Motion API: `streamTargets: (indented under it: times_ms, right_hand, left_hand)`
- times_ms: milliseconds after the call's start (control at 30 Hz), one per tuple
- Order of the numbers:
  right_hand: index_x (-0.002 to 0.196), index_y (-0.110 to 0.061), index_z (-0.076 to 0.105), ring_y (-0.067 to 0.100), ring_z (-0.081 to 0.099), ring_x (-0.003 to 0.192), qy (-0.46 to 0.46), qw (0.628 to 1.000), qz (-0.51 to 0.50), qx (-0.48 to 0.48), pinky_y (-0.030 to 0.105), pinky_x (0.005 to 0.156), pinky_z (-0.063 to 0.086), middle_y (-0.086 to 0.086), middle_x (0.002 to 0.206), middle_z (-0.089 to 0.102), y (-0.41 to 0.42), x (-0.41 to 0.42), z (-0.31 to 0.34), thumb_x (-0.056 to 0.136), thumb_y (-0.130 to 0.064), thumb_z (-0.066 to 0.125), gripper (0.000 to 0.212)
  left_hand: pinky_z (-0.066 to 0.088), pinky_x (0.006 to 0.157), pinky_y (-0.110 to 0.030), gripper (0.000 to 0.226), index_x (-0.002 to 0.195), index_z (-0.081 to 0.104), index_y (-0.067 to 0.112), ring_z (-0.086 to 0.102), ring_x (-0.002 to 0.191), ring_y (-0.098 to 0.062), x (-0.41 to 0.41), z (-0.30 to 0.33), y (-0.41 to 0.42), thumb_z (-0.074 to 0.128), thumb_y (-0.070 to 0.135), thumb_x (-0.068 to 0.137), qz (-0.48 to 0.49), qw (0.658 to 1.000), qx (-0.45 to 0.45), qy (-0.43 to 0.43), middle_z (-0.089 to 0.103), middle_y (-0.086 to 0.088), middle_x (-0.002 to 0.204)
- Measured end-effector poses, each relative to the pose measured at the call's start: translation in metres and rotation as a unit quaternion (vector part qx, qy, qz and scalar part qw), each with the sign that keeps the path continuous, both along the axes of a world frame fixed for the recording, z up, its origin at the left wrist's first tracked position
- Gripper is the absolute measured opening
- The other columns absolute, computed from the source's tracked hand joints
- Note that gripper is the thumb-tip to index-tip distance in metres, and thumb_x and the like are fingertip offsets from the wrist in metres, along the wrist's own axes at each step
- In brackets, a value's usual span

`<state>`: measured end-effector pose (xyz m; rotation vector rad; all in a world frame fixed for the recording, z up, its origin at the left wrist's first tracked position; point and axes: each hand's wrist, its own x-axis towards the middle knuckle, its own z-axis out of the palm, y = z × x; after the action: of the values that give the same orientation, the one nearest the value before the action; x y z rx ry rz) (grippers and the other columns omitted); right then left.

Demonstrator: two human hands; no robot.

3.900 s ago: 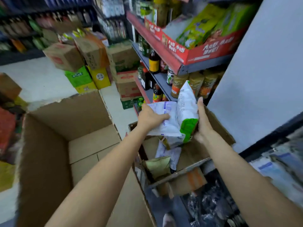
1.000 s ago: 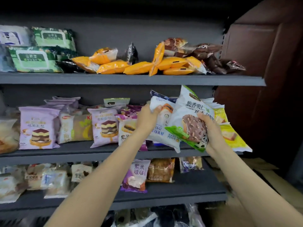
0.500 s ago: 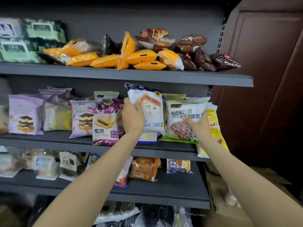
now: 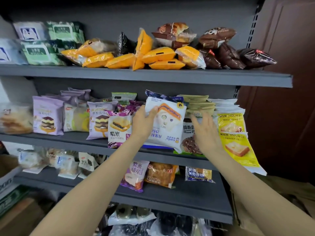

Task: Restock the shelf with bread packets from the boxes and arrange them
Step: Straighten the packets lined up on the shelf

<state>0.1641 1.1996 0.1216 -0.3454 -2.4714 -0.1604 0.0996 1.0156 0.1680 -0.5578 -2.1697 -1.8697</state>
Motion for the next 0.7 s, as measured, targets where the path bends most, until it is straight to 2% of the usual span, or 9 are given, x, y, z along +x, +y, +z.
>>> streamTargets:
  times_ms: [67, 167, 200, 267, 367, 467, 533, 633, 700]
  right_hand:
    - [0.143, -0.019, 0.028, 0.029, 0.019, 0.139, -0.039, 0.999, 0.010, -0.023, 0.036, 0.101, 0.037, 0.013, 0.150, 0.016, -0.007, 0.003, 0.005, 0.081, 0.005, 0.055, 0.071]
    - [0.138, -0.016, 0.039, 0.026, 0.029, 0.131, 0.087, 0.973, 0.099, -0.187, 0.033, 0.101, 0.034, 0.011, 0.143, 0.030, -0.019, 0.001, 0.012, 0.088, -0.001, 0.052, 0.054]
    - [0.136, -0.015, 0.043, 0.022, 0.034, 0.127, 0.130, 0.942, 0.155, -0.267, 0.031, 0.101, 0.033, 0.008, 0.139, 0.036, -0.025, -0.001, 0.015, 0.090, -0.002, 0.049, 0.048]
    - [0.136, -0.018, 0.043, 0.012, 0.040, 0.120, 0.126, 0.859, 0.255, -0.425, 0.025, 0.097, 0.035, 0.001, 0.133, 0.042, -0.045, -0.002, 0.029, 0.094, -0.001, 0.039, 0.046]
    - [0.132, -0.018, 0.048, 0.006, 0.051, 0.111, 0.069, 0.752, 0.332, -0.566, 0.023, 0.091, 0.039, -0.007, 0.120, 0.054, -0.078, -0.008, 0.049, 0.094, -0.005, 0.036, 0.042]
    - [0.093, -0.016, 0.065, -0.007, 0.062, 0.065, 0.014, 0.687, 0.365, -0.628, 0.017, 0.067, 0.046, -0.012, 0.075, 0.070, -0.111, -0.022, 0.060, 0.096, -0.021, 0.042, 0.023]
    - [0.083, -0.021, 0.066, -0.002, 0.063, 0.058, -0.063, 0.700, 0.374, -0.605, 0.014, 0.058, 0.048, -0.013, 0.063, 0.070, -0.138, -0.031, 0.064, 0.091, -0.040, 0.053, 0.025]
    - [0.091, 0.001, 0.065, 0.021, 0.064, 0.073, -0.125, 0.780, 0.363, -0.494, 0.025, 0.067, 0.046, 0.017, 0.084, 0.070, -0.196, -0.052, 0.066, 0.081, -0.028, 0.071, 0.031]
    - [0.094, 0.014, 0.055, 0.033, 0.055, 0.069, -0.108, 0.780, 0.355, -0.504, 0.031, 0.065, 0.038, 0.032, 0.082, 0.057, -0.239, -0.070, 0.063, 0.079, -0.026, 0.074, 0.047]
  left_hand:
    - [0.051, 0.082, -0.034, 0.029, 0.113, 0.060, 0.011, 0.065, 0.096, -0.020, -0.002, 0.003, -0.007, 0.052, 0.033, 0.095, -0.014, 1.000, -0.014, 0.008, 0.069, -0.004, 0.104]
    - [0.051, 0.075, -0.030, 0.024, 0.109, 0.056, 0.013, 0.064, 0.091, -0.019, -0.005, 0.006, -0.022, 0.055, 0.032, 0.094, -0.041, 0.998, -0.046, 0.025, 0.066, -0.003, 0.102]
    - [0.051, 0.073, -0.026, 0.022, 0.108, 0.055, 0.014, 0.064, 0.089, -0.016, -0.006, 0.006, -0.028, 0.055, 0.031, 0.094, -0.052, 0.996, -0.067, 0.036, 0.066, 0.000, 0.100]
    - [0.048, 0.064, -0.011, 0.017, 0.106, 0.056, 0.017, 0.062, 0.082, -0.006, -0.007, 0.010, -0.046, 0.055, 0.029, 0.094, -0.072, 0.992, -0.090, 0.050, 0.065, 0.008, 0.093]
    - [0.047, 0.066, -0.012, 0.012, 0.104, 0.058, 0.021, 0.062, 0.079, 0.002, -0.010, 0.021, -0.085, 0.055, 0.027, 0.094, -0.078, 0.991, -0.086, 0.062, 0.065, 0.014, 0.091]
    - [0.048, 0.070, -0.012, 0.007, 0.097, 0.061, 0.026, 0.062, 0.077, 0.005, -0.014, 0.030, -0.131, 0.057, 0.021, 0.094, -0.111, 0.984, -0.117, 0.079, 0.065, 0.014, 0.090]
    - [0.049, 0.071, -0.014, 0.006, 0.098, 0.062, 0.024, 0.064, 0.078, 0.004, -0.019, 0.034, -0.159, 0.060, 0.024, 0.092, -0.134, 0.973, -0.174, 0.078, 0.066, 0.011, 0.091]
    - [0.049, 0.082, -0.029, 0.027, 0.106, 0.066, 0.017, 0.064, 0.094, -0.009, -0.036, 0.035, -0.202, 0.064, 0.035, 0.085, -0.091, 0.956, -0.253, 0.116, 0.068, 0.002, 0.106]
    - [0.047, 0.088, -0.034, 0.034, 0.109, 0.065, 0.017, 0.061, 0.101, -0.013, -0.052, 0.031, -0.235, 0.069, 0.037, 0.082, 0.008, 0.957, -0.248, 0.147, 0.067, 0.002, 0.110]
